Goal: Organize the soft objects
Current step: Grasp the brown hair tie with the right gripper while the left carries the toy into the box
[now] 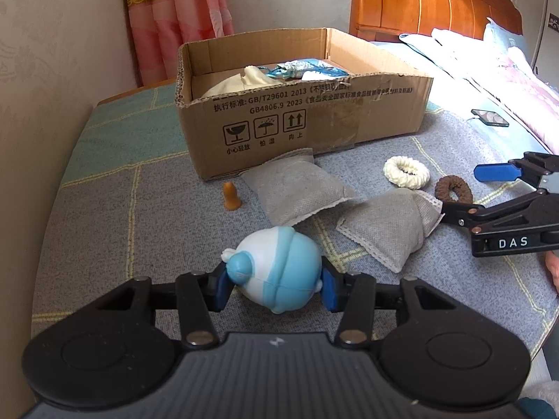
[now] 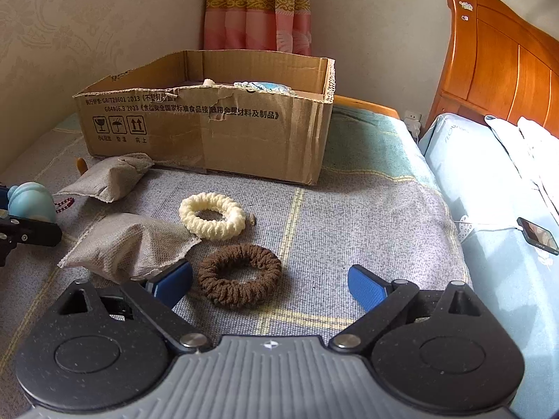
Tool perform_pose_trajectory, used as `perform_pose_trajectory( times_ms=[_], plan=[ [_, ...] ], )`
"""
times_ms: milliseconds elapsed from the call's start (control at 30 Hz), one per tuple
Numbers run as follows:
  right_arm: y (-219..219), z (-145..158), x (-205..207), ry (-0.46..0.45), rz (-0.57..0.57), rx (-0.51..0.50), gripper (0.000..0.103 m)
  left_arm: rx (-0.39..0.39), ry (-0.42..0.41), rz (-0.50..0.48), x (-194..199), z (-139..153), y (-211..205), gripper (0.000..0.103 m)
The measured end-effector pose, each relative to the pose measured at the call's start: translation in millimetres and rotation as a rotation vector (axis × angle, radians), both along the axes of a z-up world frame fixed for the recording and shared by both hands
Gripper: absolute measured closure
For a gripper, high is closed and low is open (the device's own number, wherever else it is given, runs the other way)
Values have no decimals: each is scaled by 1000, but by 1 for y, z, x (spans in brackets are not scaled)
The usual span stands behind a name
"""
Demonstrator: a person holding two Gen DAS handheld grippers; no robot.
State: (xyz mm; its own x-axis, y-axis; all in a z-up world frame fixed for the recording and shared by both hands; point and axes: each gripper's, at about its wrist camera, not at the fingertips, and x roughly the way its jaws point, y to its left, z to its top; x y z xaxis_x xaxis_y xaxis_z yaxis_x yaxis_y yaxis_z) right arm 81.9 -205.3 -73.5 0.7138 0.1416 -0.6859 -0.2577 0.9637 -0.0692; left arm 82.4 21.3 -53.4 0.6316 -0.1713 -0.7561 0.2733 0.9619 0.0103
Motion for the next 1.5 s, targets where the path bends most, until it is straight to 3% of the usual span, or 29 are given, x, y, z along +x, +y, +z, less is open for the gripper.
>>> perform_pose_trajectory(
  times_ms=[233, 267, 433, 700, 1133, 1200, 1500],
  plan=[
    [8, 6, -4, 14, 42, 19, 49, 3, -2, -1, 0, -4, -3, 52],
    [9, 7, -4, 19, 39, 27, 50, -2, 0, 2, 0, -4, -2, 52],
    [9, 7, -4, 17, 26, 14, 47, 0, -7, 8, 0, -3, 0, 41],
    [7, 7, -4, 21, 22, 13, 46, 2, -20, 27, -2, 1, 6, 37],
    [5, 10, -8, 27, 13, 14, 55, -7, -14, 20, -8, 4, 11, 39],
    [4, 10, -9, 28, 13, 15, 56, -8, -9, 17, -10, 4, 12, 46],
    [3, 21, -15, 11, 26, 16, 56, -12, -16, 8, -13, 12, 14, 50]
  ],
)
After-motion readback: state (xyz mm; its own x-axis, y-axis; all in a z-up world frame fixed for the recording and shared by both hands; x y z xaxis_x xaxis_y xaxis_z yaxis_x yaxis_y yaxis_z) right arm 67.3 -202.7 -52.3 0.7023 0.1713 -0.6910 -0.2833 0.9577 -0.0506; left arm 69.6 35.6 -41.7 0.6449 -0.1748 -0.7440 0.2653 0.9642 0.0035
